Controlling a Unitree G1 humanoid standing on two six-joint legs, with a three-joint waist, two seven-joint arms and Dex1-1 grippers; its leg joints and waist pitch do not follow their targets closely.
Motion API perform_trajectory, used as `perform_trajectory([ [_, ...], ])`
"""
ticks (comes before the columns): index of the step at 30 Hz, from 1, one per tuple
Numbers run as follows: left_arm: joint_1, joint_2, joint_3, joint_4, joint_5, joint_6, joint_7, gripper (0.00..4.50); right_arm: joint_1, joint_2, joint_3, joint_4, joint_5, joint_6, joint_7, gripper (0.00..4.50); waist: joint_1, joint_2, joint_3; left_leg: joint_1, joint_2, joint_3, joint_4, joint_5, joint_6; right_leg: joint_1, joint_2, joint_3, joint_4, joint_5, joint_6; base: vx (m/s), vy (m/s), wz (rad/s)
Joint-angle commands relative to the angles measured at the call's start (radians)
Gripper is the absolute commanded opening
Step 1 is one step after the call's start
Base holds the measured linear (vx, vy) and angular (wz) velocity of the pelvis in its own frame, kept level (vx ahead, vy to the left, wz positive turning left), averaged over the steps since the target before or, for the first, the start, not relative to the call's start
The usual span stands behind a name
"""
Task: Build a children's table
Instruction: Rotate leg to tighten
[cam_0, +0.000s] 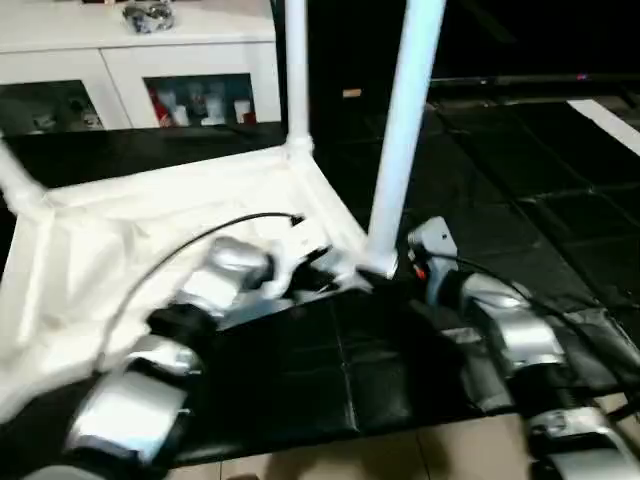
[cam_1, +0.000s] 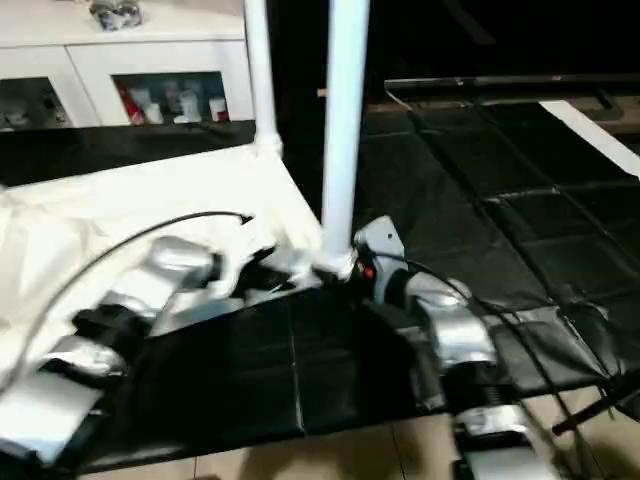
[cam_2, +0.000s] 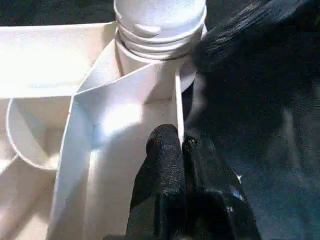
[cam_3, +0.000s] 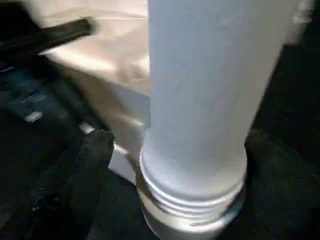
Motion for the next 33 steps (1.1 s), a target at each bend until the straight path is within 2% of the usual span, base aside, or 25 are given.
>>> perform_trajectory([
  [1, -0.011, 0.004, -0.035, -0.054, -0.008, -0.05, -0.102, 0.0, 0.001, -0.017, 0.031, -0.044, 0.022, -0.021, 0.091, 4.44, 0.006, -0.005, -0.07, -0.001, 0.036, -0.009, -0.055, -0.082, 0.121, 0.073, -0.076, 0.073, -0.072, -0.141, -0.16, 0.0, 0.0, 0.0],
  [2, -0.011, 0.017, -0.043, -0.05, -0.008, -0.067, -0.136, 0.0, 0.0, -0.039, 0.035, -0.053, 0.03, -0.01, 0.137, 4.44, 0.008, -0.004, -0.07, 0.001, 0.039, -0.009, -0.055, -0.084, 0.12, 0.071, -0.077, 0.074, -0.073, -0.141, -0.161, 0.0, 0.0, 0.0],
  [5, -0.014, 0.045, -0.058, -0.039, -0.02, -0.109, -0.23, 0.0, -0.013, -0.099, 0.067, -0.061, 0.043, 0.019, 0.266, 4.44, 0.03, -0.002, -0.071, 0.01, 0.045, -0.009, -0.056, -0.095, 0.108, 0.064, -0.077, 0.077, -0.068, -0.134, -0.176, 0.0, 0.0, 0.0],
  [9, -0.02, 0.068, -0.076, -0.031, -0.019, -0.147, -0.297, 0.0, -0.034, -0.134, 0.106, -0.043, 0.035, 0.006, 0.374, 4.44, 0.037, -0.004, -0.071, 0.005, 0.043, -0.01, -0.055, -0.108, 0.093, 0.068, -0.081, 0.077, -0.064, -0.133, -0.181, 0.0, 0.0, 0.0],
  [10, -0.021, 0.07, -0.078, -0.029, -0.018, -0.152, -0.305, 0.0, -0.037, -0.138, 0.113, -0.038, 0.031, 0.001, 0.387, 4.44, 0.037, -0.008, -0.071, 0.004, 0.042, -0.009, -0.055, -0.11, 0.093, 0.069, -0.082, 0.077, -0.066, -0.14, -0.178, 0.0, 0.0, 0.0],
  [14, -0.033, 0.086, -0.093, -0.009, -0.007, -0.186, -0.343, 0.0, -0.065, -0.143, 0.137, 0.002, 0.015, -0.027, 0.418, 4.29, 0.04, -0.008, -0.071, 0.002, 0.039, -0.009, -0.054, -0.104, 0.086, 0.069, -0.082, 0.076, -0.07, -0.18, -0.163, 0.0, 0.0, 0.0],
  [15, -0.037, 0.089, -0.095, -0.005, -0.006, -0.195, -0.355, 0.0, -0.077, -0.138, 0.138, 0.016, 0.016, -0.029, 0.421, 4.16, 0.04, -0.012, -0.071, 0.003, 0.041, -0.01, -0.055, -0.098, 0.084, 0.067, -0.08, 0.076, -0.07, -0.184, -0.157, 0.0, 0.0, 0.0],
  [16, -0.037, 0.09, -0.095, -0.005, -0.006, -0.196, -0.356, 0.0, -0.078, -0.137, 0.138, 0.017, 0.016, -0.029, 0.421, 3.99, 0.04, -0.01, -0.072, 0.002, 0.042, -0.01, -0.055, -0.097, 0.083, 0.068, -0.081, 0.076, -0.068, -0.183, -0.158, 0.0, 0.0, 0.0],
  [18, -0.036, 0.091, -0.095, -0.005, -0.007, -0.199, -0.361, 0.0, -0.082, -0.135, 0.142, 0.02, 0.016, -0.03, 0.426, 3.93, 0.044, -0.008, -0.073, 0.003, 0.044, -0.011, -0.054, -0.089, 0.085, 0.067, -0.08, 0.077, -0.064, -0.159, -0.164, 0.0, 0.0, 0.0],
  [20, -0.035, 0.092, -0.095, -0.005, -0.007, -0.201, -0.364, 0.0, -0.082, -0.133, 0.143, 0.021, 0.015, -0.031, 0.429, 3.71, 0.044, -0.009, -0.073, 0.003, 0.044, -0.01, -0.054, -0.086, 0.087, 0.068, -0.081, 0.077, -0.063, -0.148, -0.167, 0.0, 0.0, 0.0],
  [21, -0.034, 0.093, -0.096, -0.003, -0.007, -0.206, -0.365, 0.0, -0.083, -0.132, 0.149, 0.027, 0.011, -0.037, 0.435, 3.6, 0.045, -0.013, -0.073, 0.002, 0.043, -0.01, -0.054, -0.084, 0.087, 0.068, -0.082, 0.077, -0.062, -0.149, -0.167, 0.0, 0.0, 0.0],
  [33, -0.042, 0.087, -0.095, 0.027, -0.004, -0.226, -0.356, 0.0, -0.084, -0.123, 0.161, 0.054, 0.016, -0.053, 0.454, 2.8, 0.046, -0.008, -0.073, 0.002, 0.042, -0.01, -0.054, -0.091, 0.082, 0.068, -0.08, 0.076, -0.065, -0.161, -0.16, 0.0, 0.0, 0.0],
])
